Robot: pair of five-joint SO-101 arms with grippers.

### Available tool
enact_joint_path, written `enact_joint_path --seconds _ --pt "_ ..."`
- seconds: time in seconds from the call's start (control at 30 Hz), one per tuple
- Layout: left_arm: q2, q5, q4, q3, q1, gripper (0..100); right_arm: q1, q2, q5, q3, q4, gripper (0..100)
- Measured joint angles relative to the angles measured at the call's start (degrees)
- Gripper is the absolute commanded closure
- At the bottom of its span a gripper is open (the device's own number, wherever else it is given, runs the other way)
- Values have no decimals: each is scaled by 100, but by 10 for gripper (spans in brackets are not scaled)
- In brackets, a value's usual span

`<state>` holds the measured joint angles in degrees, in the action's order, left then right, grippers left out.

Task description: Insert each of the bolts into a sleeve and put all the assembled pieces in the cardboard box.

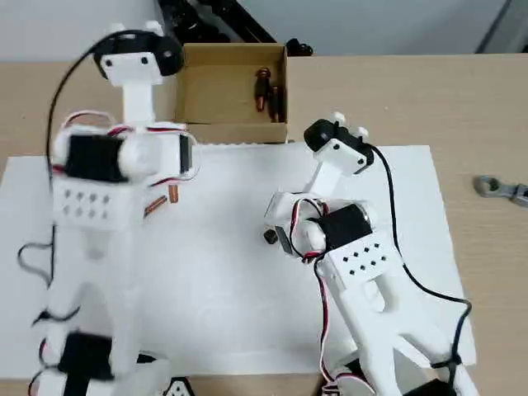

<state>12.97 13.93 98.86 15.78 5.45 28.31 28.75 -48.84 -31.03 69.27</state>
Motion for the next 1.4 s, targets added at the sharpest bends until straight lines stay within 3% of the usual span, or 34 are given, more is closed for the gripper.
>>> enact_joint_path --seconds 0.17,0.4,0.77,1.4 --pt "818 -70 0 -352 0 995 0 -774 -167 158 -167 837" --pt "1574 -79 0 -1187 -18 994 9 -2321 -554 1644 193 837" --pt "2171 -396 0 -1284 -818 994 -9 -3877 -1046 3341 1240 837" --pt "2207 -396 -18 -1284 -826 994 9 -4853 -1178 3288 923 837"
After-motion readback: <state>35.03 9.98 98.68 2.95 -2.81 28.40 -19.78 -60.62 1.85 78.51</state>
